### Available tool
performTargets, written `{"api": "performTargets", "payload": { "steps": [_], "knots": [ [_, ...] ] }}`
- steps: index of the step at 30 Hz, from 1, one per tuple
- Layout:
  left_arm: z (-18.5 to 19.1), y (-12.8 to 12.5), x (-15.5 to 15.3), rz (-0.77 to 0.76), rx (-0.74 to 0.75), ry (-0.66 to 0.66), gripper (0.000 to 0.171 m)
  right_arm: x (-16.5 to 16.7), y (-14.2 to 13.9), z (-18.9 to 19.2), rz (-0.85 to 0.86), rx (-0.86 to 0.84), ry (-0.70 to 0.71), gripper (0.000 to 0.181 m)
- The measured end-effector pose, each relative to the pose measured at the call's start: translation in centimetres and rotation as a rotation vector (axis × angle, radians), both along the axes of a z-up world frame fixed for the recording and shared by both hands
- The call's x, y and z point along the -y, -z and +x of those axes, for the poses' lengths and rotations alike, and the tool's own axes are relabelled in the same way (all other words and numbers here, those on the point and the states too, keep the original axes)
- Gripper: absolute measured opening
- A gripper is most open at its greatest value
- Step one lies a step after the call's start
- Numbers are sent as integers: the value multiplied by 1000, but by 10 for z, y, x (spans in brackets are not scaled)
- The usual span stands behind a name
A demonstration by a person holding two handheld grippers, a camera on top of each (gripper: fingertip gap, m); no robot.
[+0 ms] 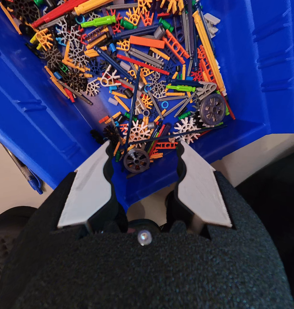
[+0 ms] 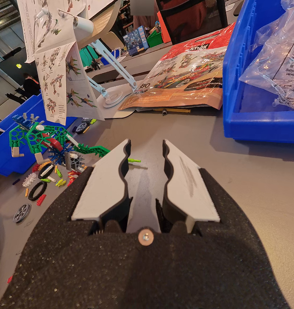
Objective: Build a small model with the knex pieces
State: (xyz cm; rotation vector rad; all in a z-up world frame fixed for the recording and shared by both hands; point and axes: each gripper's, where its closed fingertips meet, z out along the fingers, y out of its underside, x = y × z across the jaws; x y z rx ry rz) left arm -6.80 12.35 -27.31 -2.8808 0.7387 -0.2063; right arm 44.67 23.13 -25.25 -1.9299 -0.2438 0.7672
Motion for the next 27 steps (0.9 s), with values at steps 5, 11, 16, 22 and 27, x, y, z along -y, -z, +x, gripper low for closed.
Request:
{"api": "performTargets", "payload": {
  "steps": [5,11,16,22,27],
  "knots": [
    [0,2,2,-7,-5,4,75,0,0,0,-1,0,0,38],
    [1,4,3,-16,-6,7,75,0,0,0,0,0,-1,38],
    [3,9,5,-35,2,14,75,0,0,0,0,0,0,38],
    [7,15,8,-57,10,21,74,0,0,0,-1,-1,-1,38],
    [10,18,8,-70,11,31,75,0,0,0,-2,-1,0,38]
  ]
}}
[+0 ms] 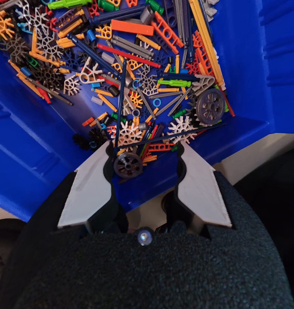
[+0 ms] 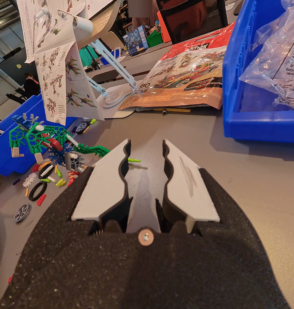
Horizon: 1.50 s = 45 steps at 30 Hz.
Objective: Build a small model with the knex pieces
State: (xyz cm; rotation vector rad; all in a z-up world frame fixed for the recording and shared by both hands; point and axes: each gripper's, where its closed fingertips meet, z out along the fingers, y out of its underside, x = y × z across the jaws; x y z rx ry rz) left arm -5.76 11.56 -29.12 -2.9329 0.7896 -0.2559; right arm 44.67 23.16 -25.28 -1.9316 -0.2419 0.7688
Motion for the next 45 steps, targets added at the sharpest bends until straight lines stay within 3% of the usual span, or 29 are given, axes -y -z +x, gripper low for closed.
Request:
{"api": "performTargets", "payload": {
  "steps": [32,37,45],
  "knots": [
    [20,5,7,-17,41,53,70,0,1,0,-3,4,2,38],
    [27,-6,-10,53,73,61,69,0,0,0,-1,3,2,38],
    [56,-9,-68,232,109,121,67,0,-1,0,6,-1,2,38]
  ]
}}
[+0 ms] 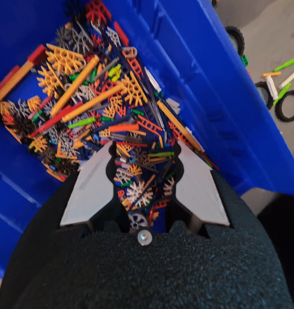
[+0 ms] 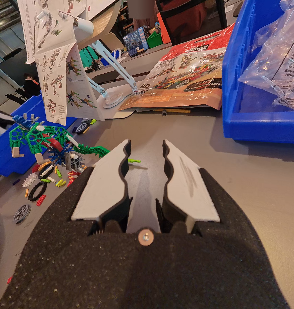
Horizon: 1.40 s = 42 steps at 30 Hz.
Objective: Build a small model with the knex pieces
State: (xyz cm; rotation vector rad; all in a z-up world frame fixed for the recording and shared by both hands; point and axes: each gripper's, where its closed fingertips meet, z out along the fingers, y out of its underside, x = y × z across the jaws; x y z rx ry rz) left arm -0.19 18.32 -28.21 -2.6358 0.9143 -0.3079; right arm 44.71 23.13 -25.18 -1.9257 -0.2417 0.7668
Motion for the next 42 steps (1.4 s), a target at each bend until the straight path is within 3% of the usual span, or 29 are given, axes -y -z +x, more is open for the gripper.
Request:
{"api": "performTargets", "payload": {
  "steps": [7,17,24,31,37,42],
  "knots": [
    [19,13,-39,70,9,37,60,1,-2,1,9,-7,1,38],
    [19,5,-84,173,-55,115,29,1,-4,1,23,-16,2,38],
    [22,17,-69,79,-30,172,26,2,-5,2,26,-20,3,38],
    [0,22,-49,34,-143,183,33,1,-4,1,21,-19,3,38],
    [6,7,-67,124,-92,176,32,1,-3,1,19,-15,4,38],
    [13,13,-75,149,-105,229,30,1,-4,1,21,-15,6,38]
  ]
}}
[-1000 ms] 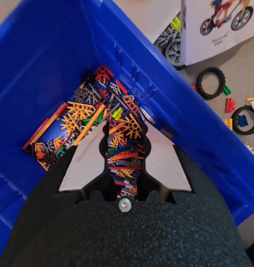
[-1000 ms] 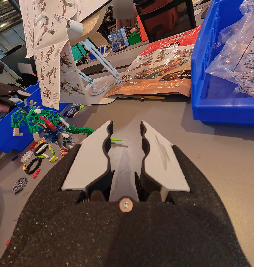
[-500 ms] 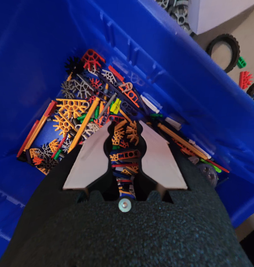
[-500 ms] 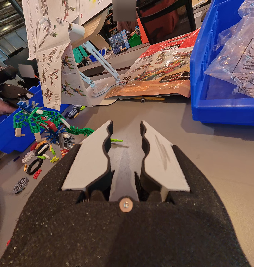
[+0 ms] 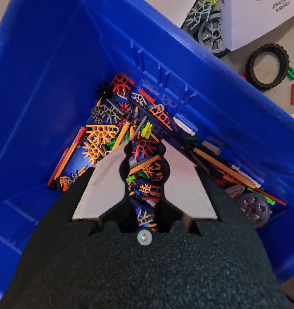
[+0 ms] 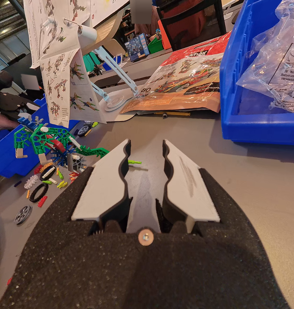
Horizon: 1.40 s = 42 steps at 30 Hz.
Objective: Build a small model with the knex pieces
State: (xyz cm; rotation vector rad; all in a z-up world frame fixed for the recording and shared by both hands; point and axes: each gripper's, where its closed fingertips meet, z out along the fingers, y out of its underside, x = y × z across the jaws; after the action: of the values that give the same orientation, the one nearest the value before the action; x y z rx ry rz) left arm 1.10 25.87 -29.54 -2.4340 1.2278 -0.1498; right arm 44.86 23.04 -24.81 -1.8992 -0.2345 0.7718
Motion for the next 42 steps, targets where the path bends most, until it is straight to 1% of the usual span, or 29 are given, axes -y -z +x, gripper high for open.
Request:
{"api": "performTargets", "payload": {
  "steps": [7,22,24,31,38,42],
  "knots": [
    [4,6,-1,24,-25,48,24,0,-1,1,5,-5,2,38],
    [6,7,-8,86,-24,62,6,0,-1,1,7,-8,2,38],
    [6,8,-6,85,-19,64,1,0,-2,1,7,-9,2,38],
    [4,10,-3,91,-12,53,0,0,-1,1,8,-8,2,38],
    [1,-4,-1,113,18,28,0,0,-2,1,9,-9,1,38],
    [6,-22,3,133,42,25,0,0,-2,1,10,-9,1,38]
  ]
}}
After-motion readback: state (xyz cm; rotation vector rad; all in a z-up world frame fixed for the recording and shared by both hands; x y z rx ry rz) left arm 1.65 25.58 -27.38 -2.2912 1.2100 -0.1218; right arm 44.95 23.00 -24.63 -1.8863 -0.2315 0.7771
